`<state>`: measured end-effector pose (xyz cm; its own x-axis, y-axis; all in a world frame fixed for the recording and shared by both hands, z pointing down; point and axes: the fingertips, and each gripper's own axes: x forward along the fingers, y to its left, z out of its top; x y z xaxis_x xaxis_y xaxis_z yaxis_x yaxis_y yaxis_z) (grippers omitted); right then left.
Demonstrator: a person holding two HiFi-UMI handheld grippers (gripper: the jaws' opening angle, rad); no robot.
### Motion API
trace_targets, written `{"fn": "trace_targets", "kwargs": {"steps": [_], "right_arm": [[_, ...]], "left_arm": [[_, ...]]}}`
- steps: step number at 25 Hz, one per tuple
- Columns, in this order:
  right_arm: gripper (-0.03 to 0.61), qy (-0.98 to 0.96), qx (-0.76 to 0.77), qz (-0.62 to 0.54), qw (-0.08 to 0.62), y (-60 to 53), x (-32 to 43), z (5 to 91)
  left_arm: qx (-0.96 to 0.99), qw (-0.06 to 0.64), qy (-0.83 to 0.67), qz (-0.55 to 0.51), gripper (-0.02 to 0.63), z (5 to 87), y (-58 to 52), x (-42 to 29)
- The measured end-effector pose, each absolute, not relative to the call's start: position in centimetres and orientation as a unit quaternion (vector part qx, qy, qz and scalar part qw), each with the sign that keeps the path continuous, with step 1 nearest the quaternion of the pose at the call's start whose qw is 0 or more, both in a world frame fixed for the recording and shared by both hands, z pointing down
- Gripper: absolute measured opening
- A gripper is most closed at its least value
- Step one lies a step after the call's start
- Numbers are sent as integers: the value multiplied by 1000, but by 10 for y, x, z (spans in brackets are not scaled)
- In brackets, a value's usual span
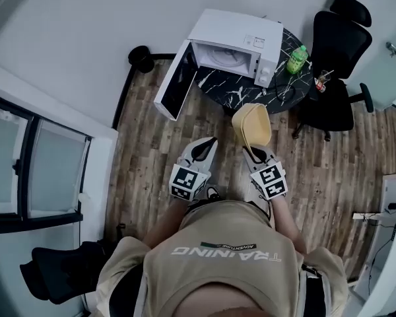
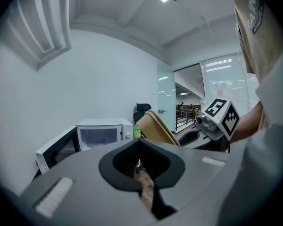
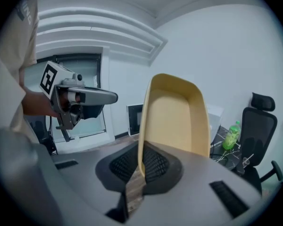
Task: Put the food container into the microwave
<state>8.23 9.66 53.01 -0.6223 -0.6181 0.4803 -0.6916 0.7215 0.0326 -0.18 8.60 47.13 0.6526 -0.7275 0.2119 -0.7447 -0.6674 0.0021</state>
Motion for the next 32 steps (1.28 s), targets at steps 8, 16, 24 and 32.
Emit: {"fn": "trace_targets", "kwargs": {"steps": [8, 16, 24, 32], "right_arm": [[18, -886, 371, 93, 262, 80, 46, 549], [18, -885, 349, 86, 296, 49, 20, 557], [18, -886, 341, 66, 307, 20, 1, 552], [18, -883, 338, 84, 315, 17, 11, 566]], "left_arm": [[909, 55, -402, 100, 2, 503, 58, -48], [906, 67, -409, 90, 2, 510, 51, -75], [900, 85, -417, 91, 2, 524, 46, -95], [906, 100, -402, 83, 2, 524, 26, -82]]}}
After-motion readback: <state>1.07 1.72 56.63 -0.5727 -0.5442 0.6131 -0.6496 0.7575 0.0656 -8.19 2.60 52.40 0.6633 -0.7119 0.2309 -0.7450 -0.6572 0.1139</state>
